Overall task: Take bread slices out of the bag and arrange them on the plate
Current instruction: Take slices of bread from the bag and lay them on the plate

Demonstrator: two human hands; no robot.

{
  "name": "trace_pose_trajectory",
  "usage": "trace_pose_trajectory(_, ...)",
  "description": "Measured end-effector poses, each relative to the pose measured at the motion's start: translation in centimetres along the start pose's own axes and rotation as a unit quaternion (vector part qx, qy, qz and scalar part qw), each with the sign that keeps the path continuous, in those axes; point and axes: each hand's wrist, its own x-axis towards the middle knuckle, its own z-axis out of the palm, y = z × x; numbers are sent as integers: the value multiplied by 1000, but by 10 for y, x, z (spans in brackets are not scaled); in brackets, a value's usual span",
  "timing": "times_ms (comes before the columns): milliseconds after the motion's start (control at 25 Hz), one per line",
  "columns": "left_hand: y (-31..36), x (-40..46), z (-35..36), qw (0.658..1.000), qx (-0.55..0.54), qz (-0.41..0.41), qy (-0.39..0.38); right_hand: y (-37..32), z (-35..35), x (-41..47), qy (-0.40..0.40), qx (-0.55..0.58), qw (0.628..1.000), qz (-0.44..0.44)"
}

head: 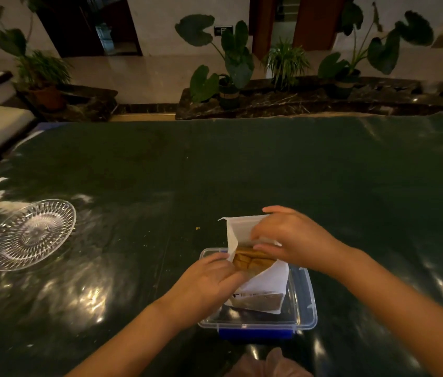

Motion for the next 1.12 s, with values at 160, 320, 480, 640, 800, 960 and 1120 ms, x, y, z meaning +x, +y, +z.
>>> trace_pose_trajectory(160, -3, 6, -7, 999, 15, -28, 5, 11, -5, -12, -132, -139, 981, 19)
trace_pose_trajectory(320, 3, 20, -20, 931, -140, -281, 189, 19, -6, -29, -140, -178, 973, 52)
trace_pose_trajectory(480, -5, 64, -23, 873, -37, -484, -48, 13, -5, -28, -136, -173, 974, 54)
trace_pose_trajectory(640, -5, 81, -19, 890, 24, -437, -132, 9, -7, -24, -136, -193, 970, 47)
trace_pose_trajectory(800, -16, 44, -24, 855, -96, -508, -40, 14, -12, -30, -142, -188, 968, 83)
trace_pose_trajectory(960, -5, 26, -20, 843, -167, -512, 0, -6, -14, -16, -127, -142, 980, 57)
trace_pose_trajectory(1120, -4, 23, -19, 844, -193, -499, 22, -24, 6, 17, -166, 128, 970, 124)
